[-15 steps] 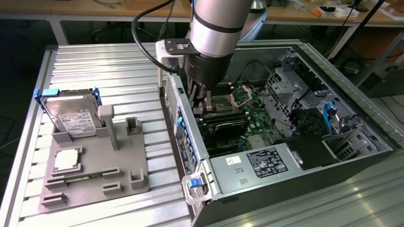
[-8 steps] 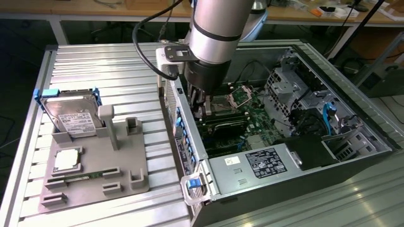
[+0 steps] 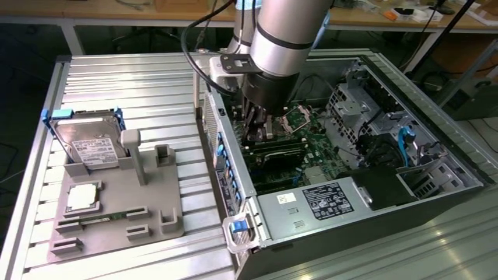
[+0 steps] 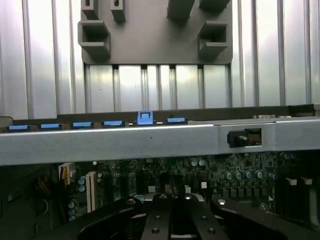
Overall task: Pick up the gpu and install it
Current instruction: 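Press down on the gpu until it lock into place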
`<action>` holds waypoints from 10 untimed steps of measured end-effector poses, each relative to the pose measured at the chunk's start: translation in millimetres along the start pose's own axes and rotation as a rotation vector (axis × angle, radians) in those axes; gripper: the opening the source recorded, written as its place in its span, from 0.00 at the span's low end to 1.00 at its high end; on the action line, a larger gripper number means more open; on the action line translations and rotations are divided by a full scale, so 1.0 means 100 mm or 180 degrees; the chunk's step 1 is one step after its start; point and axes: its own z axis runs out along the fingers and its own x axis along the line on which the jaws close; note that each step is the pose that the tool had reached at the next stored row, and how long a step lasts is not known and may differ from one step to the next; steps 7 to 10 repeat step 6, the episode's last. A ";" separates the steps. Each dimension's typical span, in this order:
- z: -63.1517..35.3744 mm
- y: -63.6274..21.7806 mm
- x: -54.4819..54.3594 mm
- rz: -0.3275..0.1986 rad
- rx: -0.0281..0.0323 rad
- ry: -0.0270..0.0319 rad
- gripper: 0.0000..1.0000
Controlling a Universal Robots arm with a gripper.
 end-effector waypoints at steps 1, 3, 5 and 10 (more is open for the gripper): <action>0.000 0.000 0.00 0.0000 0.0000 0.0000 0.11; 0.000 0.000 0.00 0.0000 0.0000 0.0000 0.11; 0.000 0.000 0.00 0.0000 0.0000 0.0000 0.11; 0.000 0.000 0.00 0.0000 0.0000 0.0000 0.11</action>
